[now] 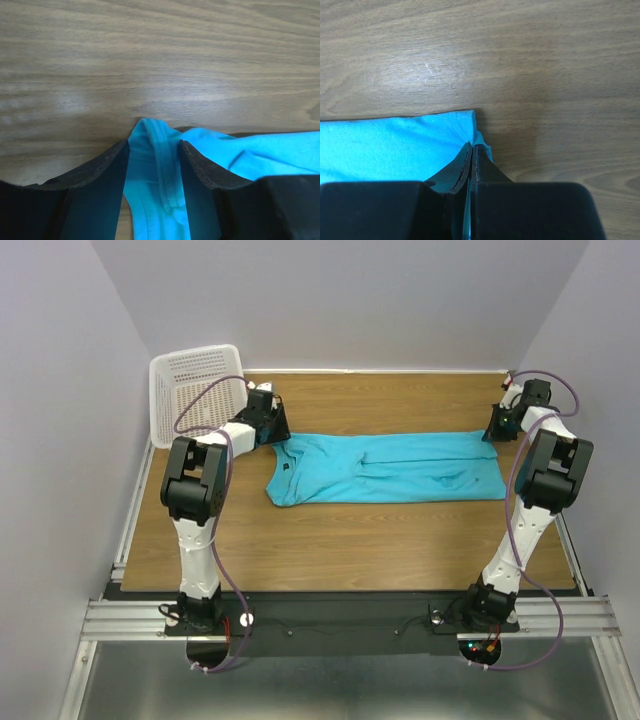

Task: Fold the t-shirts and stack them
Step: Fold the tshirt

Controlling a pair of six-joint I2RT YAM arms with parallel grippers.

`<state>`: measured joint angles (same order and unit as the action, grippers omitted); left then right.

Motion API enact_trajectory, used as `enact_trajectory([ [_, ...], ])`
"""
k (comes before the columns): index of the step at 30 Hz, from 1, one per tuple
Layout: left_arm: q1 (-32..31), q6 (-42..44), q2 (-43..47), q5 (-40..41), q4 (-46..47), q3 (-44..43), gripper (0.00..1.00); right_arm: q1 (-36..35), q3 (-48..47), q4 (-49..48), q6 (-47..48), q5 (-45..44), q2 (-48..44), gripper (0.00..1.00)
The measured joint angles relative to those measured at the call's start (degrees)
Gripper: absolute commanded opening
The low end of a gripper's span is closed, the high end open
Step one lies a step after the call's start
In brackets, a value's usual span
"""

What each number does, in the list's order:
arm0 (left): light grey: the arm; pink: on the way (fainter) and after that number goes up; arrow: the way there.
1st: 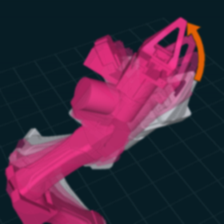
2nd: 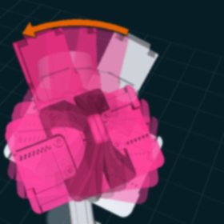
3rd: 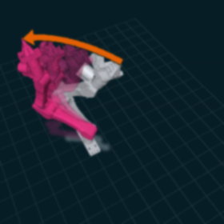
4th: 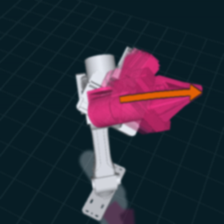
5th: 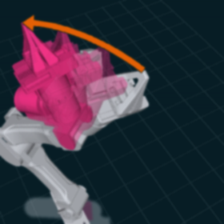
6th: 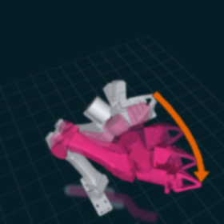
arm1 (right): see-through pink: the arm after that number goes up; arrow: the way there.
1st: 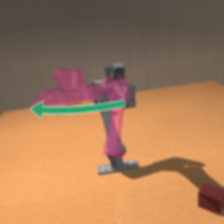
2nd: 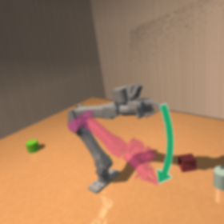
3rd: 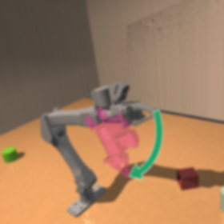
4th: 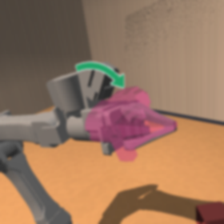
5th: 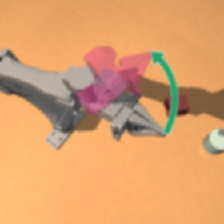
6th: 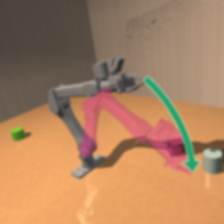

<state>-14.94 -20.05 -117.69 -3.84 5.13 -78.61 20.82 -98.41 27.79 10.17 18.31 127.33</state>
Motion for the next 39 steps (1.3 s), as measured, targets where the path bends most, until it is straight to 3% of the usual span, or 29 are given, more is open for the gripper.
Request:
enact_trajectory([
  [4,-0.09,1.31,-1.79,0.90,-2.32,-2.10,0.35,0.00,0.00,0.00,-0.15,0.13,0.00,0.01],
  [7,-0.13,2.21,-2.19,0.92,-3.48,-2.95,0.09,0.00,0.00,0.00,-0.20,0.11,0.00,0.01],
  [9,-0.13,2.64,-2.51,0.68,-4.39,-3.69,0.01,0.00,0.00,-0.02,-0.39,0.07,0.00,0.01],
  [19,-0.42,4.48,-6.21,0.04,-8.94,-11.34,0.00,0.13,5.42,-3.96,-2.43,-2.01,-3.04,0.01],
  [32,-0.50,4.52,-24.87,-1.09,-16.17,-42.25,0.00,1.31,20.46,-11.67,-13.66,-13.75,-12.41,0.01],
  [39,-0.85,-0.31,-31.32,-2.75,-17.33,-53.27,0.00,1.70,29.09,-12.68,-20.83,-22.08,-18.86,0.02],
])
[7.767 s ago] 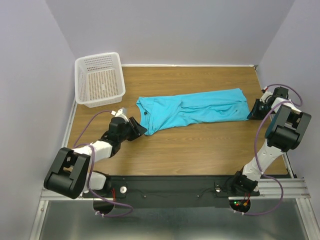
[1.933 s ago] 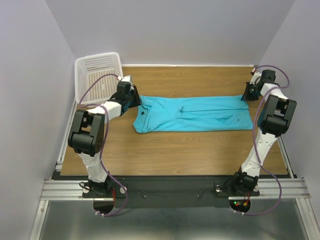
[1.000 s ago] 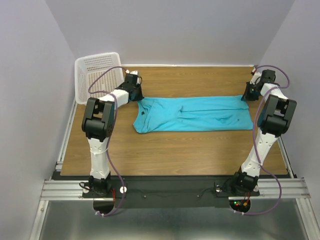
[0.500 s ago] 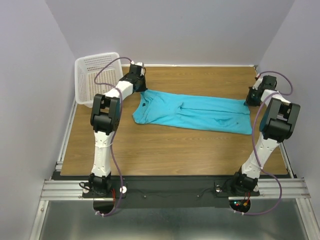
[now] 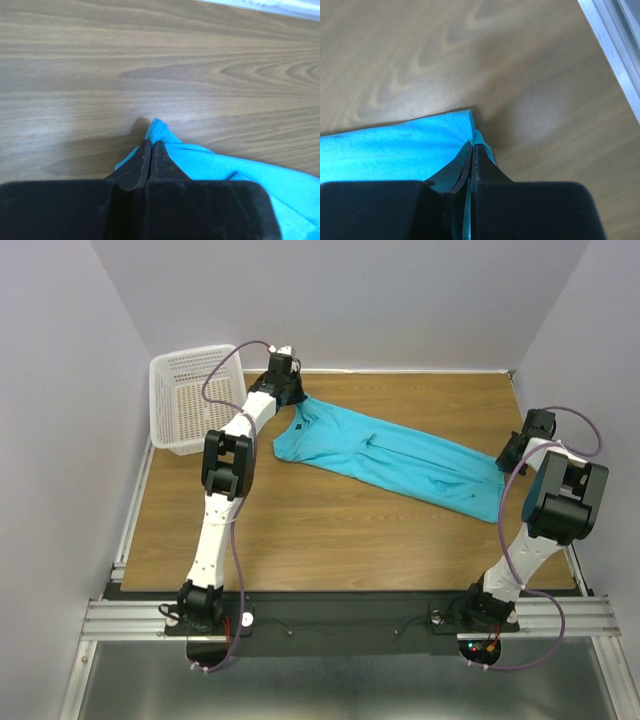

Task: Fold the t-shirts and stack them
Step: Fold the tshirt

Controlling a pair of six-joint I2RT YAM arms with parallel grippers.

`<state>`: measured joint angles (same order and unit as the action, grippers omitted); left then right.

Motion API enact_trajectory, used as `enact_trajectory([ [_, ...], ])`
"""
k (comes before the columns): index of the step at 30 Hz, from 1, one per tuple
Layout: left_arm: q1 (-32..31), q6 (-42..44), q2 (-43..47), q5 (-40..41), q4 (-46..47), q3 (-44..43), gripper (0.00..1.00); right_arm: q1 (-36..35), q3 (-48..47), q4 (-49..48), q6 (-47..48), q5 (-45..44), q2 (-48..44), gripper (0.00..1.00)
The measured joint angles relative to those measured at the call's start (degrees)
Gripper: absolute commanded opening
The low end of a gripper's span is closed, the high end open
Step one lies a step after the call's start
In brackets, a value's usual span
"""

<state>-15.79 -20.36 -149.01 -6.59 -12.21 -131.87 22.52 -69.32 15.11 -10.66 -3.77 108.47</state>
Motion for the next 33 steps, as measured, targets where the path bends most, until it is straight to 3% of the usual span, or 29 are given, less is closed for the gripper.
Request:
enact_trajectory([
  [1,0.00,-0.87,-0.42,-0.52,0.24,-0.87,0.00,0.09,1.36,-0.20,-0.63,-0.48,-0.98,0.07],
  [3,0.04,-2.58,-1.09,-1.36,1.11,-2.01,0.16,0.22,3.15,-0.17,-1.22,-0.55,-2.40,0.29],
  [4,0.09,-3.37,-1.29,-1.77,1.57,-2.19,0.32,0.31,3.85,-0.13,-1.38,-0.48,-3.06,0.50],
  [6,0.15,-4.22,-1.31,-2.05,2.27,-2.19,0.43,0.42,4.22,-0.09,-1.36,-0.50,-3.54,0.69],
  [9,0.39,-4.37,-1.27,-1.53,3.85,-2.19,0.55,0.68,3.48,0.13,-0.07,0.04,-3.67,0.79],
  [11,0.66,-4.11,-1.22,-0.96,4.61,-2.19,0.60,0.76,1.88,0.33,0.70,0.44,-3.76,0.79],
  [15,1.27,-2.54,-0.11,0.68,5.60,-2.19,0.61,0.76,-1.51,0.31,3.61,1.88,-5.05,0.84],
  [19,1.44,0.22,5.64,1.11,6.43,0.55,0.61,0.76,-3.41,2.23,13.31,11.47,-9.53,0.89],
  [23,1.64,2.95,24.22,0.83,11.61,17.25,0.66,0.85,-4.02,9.03,28.33,26.86,-13.53,0.87],
  [25,1.64,3.85,33.05,0.83,15.78,26.12,0.80,0.09,-4.52,16.15,40.26,34.36,-14.40,0.85],
  [28,2.19,4.76,54.23,0.37,22.86,45.27,0.91,-2.84,-4.11,25.20,54.66,39.21,-14.97,0.82],
  [33,5.66,3.43,74.66,-4.24,30.64,63.87,0.91,-12.04,1.60,35.28,69.48,40.72,-18.56,0.75],
])
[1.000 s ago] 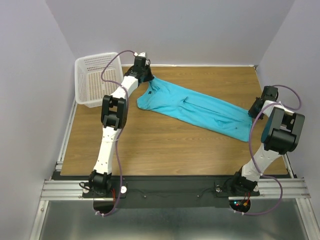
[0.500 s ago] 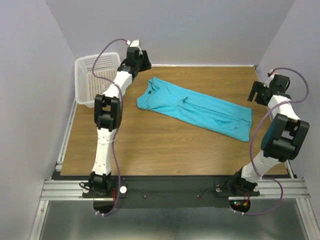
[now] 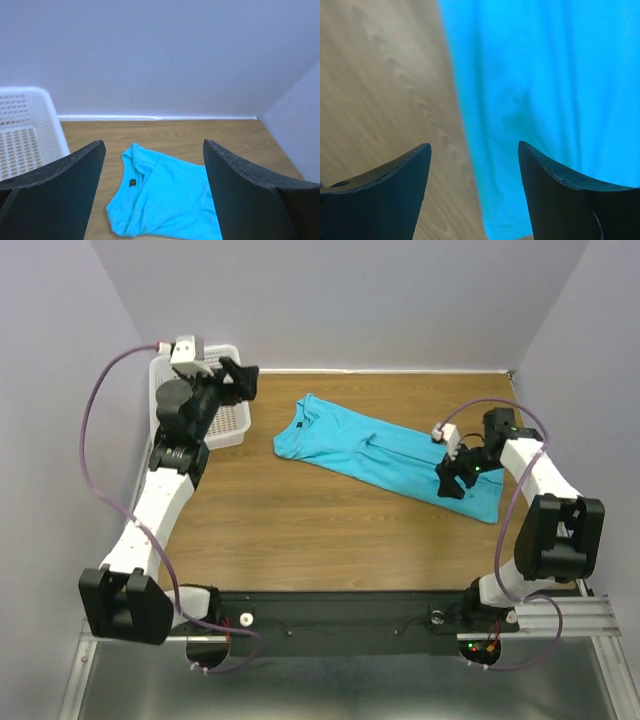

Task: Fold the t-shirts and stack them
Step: Fold the tshirt

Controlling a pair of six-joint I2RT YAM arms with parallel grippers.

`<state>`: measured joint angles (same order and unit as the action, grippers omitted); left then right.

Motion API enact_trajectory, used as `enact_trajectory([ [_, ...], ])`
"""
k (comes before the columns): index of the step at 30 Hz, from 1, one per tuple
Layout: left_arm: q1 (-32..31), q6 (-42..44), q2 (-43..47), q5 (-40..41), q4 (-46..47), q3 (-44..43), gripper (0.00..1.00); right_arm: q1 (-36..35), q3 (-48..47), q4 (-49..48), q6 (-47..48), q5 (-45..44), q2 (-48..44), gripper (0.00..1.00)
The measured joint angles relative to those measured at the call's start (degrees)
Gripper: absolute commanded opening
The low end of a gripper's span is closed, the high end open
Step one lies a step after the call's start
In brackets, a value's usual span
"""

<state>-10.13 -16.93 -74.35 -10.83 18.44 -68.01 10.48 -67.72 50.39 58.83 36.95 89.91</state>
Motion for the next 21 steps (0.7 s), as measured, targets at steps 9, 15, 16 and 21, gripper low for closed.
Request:
enact_trajectory([
  [9,2.36,-3.41,16.31,-2.43,-5.40,29.66,0.91,-14.99,10.40,0.85,1.16,-8.35,-7.50,0.71],
  [15,2.38,-6.95,22.84,-3.63,-7.39,36.83,0.91,-23.45,14.29,-4.35,-4.07,-15.67,-8.13,0.67],
  [16,2.38,-7.52,23.37,-3.98,-7.19,37.22,0.91,-24.33,14.27,-5.29,-4.90,-16.57,-7.87,0.66],
  [21,2.38,-9.20,23.50,-5.25,-7.08,37.88,0.91,-27.89,13.16,-9.33,-8.39,-20.98,-4.66,0.64],
])
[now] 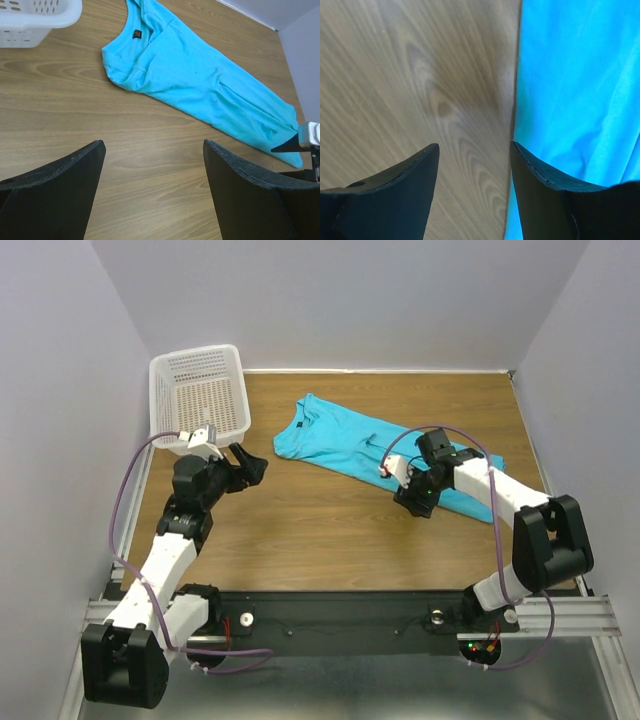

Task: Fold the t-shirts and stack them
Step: Fold the tshirt

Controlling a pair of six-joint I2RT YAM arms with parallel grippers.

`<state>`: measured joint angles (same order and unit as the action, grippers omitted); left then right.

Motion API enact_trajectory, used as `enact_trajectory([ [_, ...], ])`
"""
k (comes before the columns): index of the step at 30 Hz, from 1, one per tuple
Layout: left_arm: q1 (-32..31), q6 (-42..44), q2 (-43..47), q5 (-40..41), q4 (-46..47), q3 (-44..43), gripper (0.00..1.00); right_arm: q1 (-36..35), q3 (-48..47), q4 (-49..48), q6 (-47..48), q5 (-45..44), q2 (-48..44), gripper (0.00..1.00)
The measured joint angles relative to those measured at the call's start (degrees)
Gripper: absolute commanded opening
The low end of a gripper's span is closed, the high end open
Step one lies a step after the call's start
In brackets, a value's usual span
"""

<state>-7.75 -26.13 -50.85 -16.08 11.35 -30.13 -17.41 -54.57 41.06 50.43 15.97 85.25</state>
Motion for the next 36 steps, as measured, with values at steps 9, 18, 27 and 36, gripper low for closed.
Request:
enact_trajectory([
  [9,-0.02,-1.09,0.02,-1.14,-0.02,1.62,0.91,-1.07,-3.28,-3.21,-4.44,-3.67,5.38,0.60],
  [18,-0.02,-1.79,0.04,-2.40,0.20,3.13,0.91,-1.99,-3.89,-4.42,-6.12,-6.21,8.68,0.54],
  [27,0.00,-2.23,0.87,-3.30,0.31,3.69,0.91,-2.19,-3.89,-5.57,-7.65,-9.20,11.19,0.40],
  [36,-0.02,-2.45,1.20,-3.52,0.31,4.28,0.91,-2.21,-3.87,-7.72,-9.38,-13.68,11.56,0.34],
])
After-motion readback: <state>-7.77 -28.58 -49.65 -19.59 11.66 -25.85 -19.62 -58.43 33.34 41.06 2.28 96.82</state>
